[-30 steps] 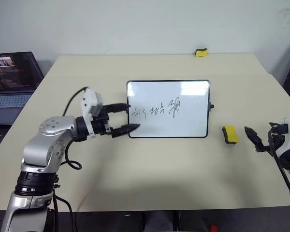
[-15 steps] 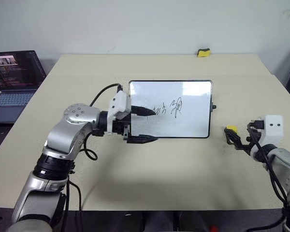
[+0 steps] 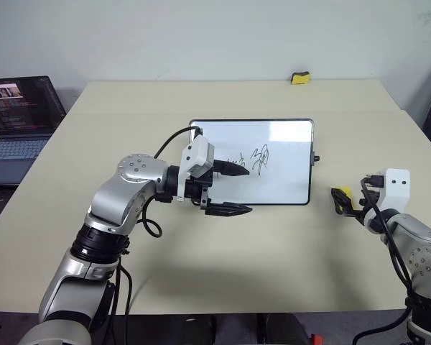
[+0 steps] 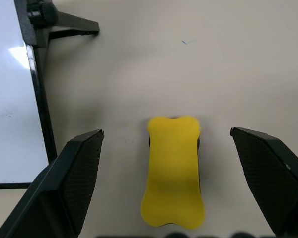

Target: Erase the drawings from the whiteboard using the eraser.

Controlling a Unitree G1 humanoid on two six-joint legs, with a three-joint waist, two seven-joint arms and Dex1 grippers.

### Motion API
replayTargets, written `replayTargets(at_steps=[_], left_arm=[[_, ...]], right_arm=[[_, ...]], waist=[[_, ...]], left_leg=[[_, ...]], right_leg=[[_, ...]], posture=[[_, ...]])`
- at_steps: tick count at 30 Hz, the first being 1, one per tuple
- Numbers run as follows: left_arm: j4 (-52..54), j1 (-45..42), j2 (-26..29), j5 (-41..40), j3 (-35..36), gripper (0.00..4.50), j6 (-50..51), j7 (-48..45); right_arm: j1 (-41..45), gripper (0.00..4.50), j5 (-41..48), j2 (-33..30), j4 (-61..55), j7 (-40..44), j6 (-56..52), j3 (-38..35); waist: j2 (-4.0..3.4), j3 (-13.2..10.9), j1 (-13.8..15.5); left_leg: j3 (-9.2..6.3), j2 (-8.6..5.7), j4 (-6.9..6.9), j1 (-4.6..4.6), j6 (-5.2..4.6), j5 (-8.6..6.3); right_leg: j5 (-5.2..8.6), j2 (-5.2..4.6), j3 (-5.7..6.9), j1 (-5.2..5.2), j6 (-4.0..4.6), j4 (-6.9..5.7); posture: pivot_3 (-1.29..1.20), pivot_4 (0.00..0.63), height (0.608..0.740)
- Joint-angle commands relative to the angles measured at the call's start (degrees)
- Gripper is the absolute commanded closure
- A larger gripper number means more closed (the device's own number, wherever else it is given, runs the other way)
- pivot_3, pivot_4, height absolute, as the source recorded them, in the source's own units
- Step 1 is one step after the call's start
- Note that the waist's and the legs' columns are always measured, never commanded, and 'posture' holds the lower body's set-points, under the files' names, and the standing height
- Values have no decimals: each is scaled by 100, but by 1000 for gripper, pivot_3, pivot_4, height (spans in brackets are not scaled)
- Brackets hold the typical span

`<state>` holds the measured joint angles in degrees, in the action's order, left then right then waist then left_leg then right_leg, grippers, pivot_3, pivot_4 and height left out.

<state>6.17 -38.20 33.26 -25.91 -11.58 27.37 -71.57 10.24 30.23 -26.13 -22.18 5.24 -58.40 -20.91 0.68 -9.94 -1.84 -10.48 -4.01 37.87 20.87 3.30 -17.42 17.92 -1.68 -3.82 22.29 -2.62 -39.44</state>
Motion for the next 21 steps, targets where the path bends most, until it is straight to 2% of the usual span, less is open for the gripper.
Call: replayTargets(at_steps=[1,8,21], left_arm=[[99,-96,-33,9,-25,0,-75,-58],[89,-31,35,107,27,0,-130,-37],[98,69,230,140,190,0,-140,111]], right_arm=[[178,24,-166,-25,89,56,233,89],[414,24,-540,-13,636,154,591,338],[562,24,-724,25,990,232,711,309]], waist=[[0,0,-1],[0,0,-1],[0,0,-5]], left_leg=[[0,0,0,0,0,0],[0,0,0,0,1,1],[1,0,0,0,2,1]], right_leg=[[0,0,0,0,0,0],[0,0,1,1,0,0],[0,0,0,1,0,-1]], posture=[[0,150,740],[0,150,740],[0,150,740]])
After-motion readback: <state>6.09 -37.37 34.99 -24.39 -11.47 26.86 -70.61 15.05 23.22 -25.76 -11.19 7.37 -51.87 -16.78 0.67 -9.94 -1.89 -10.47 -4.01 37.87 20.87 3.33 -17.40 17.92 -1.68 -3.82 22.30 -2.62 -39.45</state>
